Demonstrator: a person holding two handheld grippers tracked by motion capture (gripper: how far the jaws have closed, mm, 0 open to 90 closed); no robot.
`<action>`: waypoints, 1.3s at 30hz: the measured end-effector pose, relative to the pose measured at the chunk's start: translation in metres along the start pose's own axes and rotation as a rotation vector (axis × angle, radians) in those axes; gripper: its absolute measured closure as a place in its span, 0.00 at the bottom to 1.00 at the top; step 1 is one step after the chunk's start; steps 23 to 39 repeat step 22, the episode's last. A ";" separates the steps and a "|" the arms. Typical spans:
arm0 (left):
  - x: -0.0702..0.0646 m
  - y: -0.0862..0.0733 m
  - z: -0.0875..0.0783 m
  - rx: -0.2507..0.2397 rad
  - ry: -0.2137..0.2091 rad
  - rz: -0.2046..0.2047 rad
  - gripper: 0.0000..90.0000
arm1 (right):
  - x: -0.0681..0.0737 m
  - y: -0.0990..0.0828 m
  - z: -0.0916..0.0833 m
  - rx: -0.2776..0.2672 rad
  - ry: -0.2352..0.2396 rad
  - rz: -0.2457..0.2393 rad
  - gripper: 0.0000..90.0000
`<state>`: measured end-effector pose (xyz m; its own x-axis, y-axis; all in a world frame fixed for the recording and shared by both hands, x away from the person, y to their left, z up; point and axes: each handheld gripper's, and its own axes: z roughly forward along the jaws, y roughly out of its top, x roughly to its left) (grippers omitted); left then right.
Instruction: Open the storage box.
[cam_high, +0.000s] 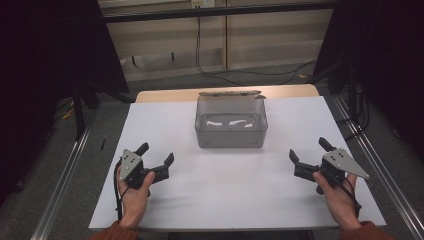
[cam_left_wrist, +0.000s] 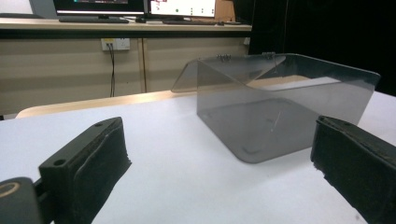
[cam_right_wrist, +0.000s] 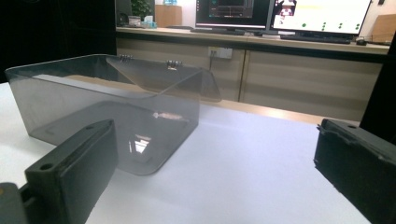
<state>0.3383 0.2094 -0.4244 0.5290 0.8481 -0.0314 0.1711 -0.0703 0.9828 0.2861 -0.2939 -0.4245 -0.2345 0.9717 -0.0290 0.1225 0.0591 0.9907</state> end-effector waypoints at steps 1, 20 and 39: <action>-0.001 -0.002 -0.002 0.005 0.009 0.015 0.04 | -0.001 -0.001 -0.002 0.001 0.000 0.001 0.00; 0.000 -0.013 -0.027 0.014 0.064 -0.063 0.03 | -0.012 -0.020 -0.029 0.045 -0.022 0.004 0.00; 0.002 -0.012 -0.027 0.015 0.063 -0.072 0.03 | -0.012 -0.020 -0.026 0.042 -0.033 0.011 0.00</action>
